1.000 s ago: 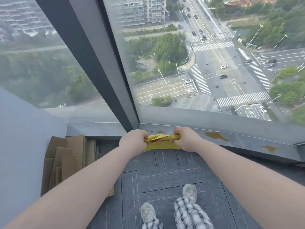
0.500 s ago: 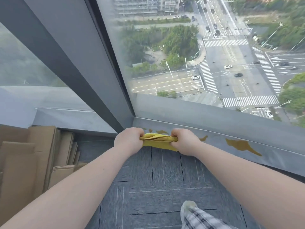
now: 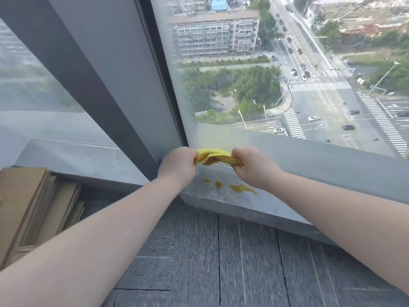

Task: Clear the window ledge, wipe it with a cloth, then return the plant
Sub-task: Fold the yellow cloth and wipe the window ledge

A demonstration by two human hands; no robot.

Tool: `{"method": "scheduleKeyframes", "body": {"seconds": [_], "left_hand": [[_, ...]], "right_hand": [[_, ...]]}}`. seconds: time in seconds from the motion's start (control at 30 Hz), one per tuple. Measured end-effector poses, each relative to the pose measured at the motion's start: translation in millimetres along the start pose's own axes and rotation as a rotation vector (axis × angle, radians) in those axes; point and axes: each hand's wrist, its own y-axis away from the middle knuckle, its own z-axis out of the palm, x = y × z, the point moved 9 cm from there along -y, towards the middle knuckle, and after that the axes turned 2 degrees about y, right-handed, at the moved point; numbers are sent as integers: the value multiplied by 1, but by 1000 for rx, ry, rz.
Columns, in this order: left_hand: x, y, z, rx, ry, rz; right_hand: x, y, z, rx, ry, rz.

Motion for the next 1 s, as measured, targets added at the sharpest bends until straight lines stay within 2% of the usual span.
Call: {"method": "scheduleKeyframes", "body": {"seconds": [0.1, 0.17, 0.33, 0.47, 0.57, 0.73, 1.0], "left_hand": [[-10, 11, 58, -276, -233, -13], [-16, 21, 77, -367, -246, -41], [-25, 31, 77, -281, -134, -72], [-32, 33, 65, -143, -29, -88], [-37, 41, 68, -119, 22, -71], [-38, 44, 90, -227, -10, -39], [8, 31, 130, -462, -142, 18]], "right_hand": [[9, 6, 67, -303, 197, -98], [10, 16, 93, -438, 328, -155], [-14, 7, 95, -234, 234, -194], [-32, -9, 110, -222, 245, -188], [-35, -19, 140, -255, 231, -127], [-24, -20, 167, -214, 235, -97], [18, 13, 147, -252, 300, -131]]}}
